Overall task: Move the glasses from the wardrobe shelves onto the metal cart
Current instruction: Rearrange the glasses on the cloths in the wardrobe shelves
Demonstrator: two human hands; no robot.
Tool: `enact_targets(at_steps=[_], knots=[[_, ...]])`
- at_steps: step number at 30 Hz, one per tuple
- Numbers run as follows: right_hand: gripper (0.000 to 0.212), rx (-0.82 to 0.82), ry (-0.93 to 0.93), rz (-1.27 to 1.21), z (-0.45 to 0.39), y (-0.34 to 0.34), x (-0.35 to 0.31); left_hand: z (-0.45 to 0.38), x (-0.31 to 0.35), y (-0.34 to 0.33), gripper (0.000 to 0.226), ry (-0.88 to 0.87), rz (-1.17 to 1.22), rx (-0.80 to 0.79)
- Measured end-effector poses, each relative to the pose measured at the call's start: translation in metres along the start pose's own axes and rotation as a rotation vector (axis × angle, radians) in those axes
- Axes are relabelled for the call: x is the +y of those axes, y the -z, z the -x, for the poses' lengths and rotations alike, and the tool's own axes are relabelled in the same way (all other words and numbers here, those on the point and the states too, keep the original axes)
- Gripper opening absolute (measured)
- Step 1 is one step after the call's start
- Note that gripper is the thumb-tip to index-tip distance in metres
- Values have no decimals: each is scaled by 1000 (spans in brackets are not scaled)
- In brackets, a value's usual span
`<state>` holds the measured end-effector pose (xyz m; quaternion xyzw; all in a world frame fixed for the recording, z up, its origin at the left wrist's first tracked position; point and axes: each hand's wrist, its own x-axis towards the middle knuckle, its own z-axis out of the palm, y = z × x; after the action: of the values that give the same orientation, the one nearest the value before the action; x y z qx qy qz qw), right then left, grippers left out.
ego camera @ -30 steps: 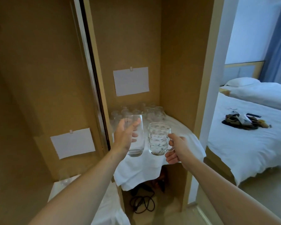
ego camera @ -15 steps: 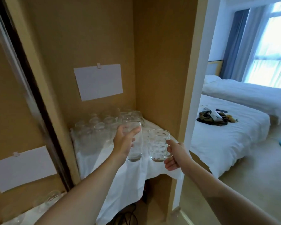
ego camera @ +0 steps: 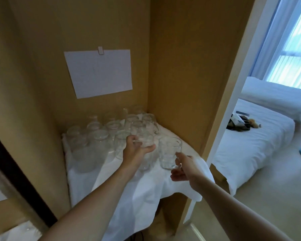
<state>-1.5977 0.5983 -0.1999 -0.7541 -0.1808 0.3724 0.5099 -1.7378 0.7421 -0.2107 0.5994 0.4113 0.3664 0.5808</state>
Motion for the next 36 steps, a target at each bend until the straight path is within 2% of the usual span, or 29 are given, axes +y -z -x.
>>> enact_targets(at_steps=[8, 14, 17, 20, 21, 25, 27, 31, 36], knots=[[38, -83, -65, -157, -59, -9, 23, -10, -40, -14, 78, 7, -45, 60], [31, -269, -4, -61, -77, 5, 31, -6, -46, -23, 79, 6, -84, 155], [37, -254, 24, -24, -89, 20, 35, -5, -49, -29, 75, 3, -106, 211], [19, -232, 53, -147, -102, 37, 37, -4, -48, -35, 74, -1, -114, 267], [22, -244, 75, -143, -109, 42, 37, -4, -48, -37, 75, -2, -122, 279], [71, -481, 234, 21, -135, 41, 29, -1, -45, -44, 76, 20, -159, 322], [84, -566, 261, 88, -146, 31, 26, 1, -42, -48, 75, 33, -168, 342], [94, -534, 241, 60, -155, 14, 33, 3, -41, -53, 74, 55, -191, 386], [83, -388, 308, 99, -153, 17, 45, 3, -44, -56, 73, 62, -218, 420]])
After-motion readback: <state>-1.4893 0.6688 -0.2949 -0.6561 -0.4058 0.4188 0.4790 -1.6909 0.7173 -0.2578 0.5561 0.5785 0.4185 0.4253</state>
